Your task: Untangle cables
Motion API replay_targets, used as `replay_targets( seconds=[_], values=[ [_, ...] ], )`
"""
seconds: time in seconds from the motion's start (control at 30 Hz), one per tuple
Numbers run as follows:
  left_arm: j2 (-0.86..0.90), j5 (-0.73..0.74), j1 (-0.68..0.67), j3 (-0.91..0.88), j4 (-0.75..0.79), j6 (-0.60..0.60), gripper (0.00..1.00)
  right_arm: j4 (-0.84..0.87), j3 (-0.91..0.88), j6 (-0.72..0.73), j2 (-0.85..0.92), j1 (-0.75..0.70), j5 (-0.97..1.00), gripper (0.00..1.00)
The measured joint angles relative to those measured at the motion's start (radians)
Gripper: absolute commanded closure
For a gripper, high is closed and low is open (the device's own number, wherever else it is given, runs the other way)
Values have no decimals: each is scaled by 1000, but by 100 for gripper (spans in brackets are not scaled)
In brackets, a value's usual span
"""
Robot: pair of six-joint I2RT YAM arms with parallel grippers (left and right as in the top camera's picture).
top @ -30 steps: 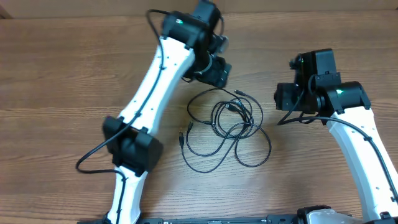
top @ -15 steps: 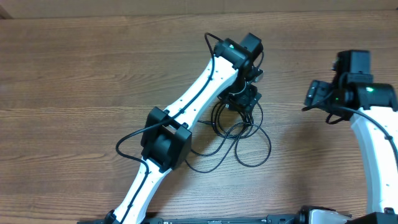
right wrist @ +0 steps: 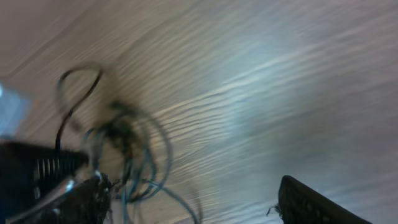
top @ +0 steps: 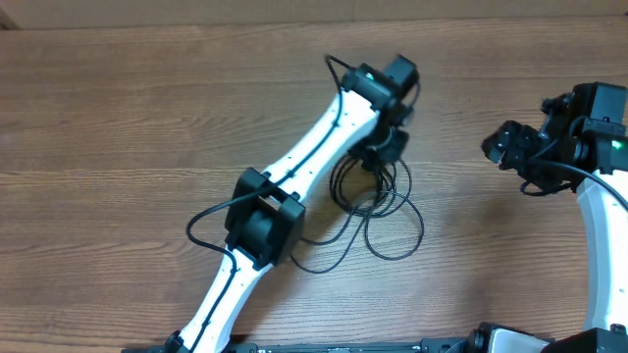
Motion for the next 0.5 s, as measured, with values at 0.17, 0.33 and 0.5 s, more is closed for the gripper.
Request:
replay_targets(
  seconds=[0.17, 0.33, 0.5],
  values=[
    [-114, 77, 152, 107, 39, -9, 96, 34, 0, -62, 0, 74, -107, 13],
    [-346, 357, 332, 199, 198, -26, 96, 135, 0, -84, 1, 182, -154, 7],
    [-518, 524, 324, 234, 265, -46, 96, 252, -1, -93, 21, 290, -172, 5]
  ],
)
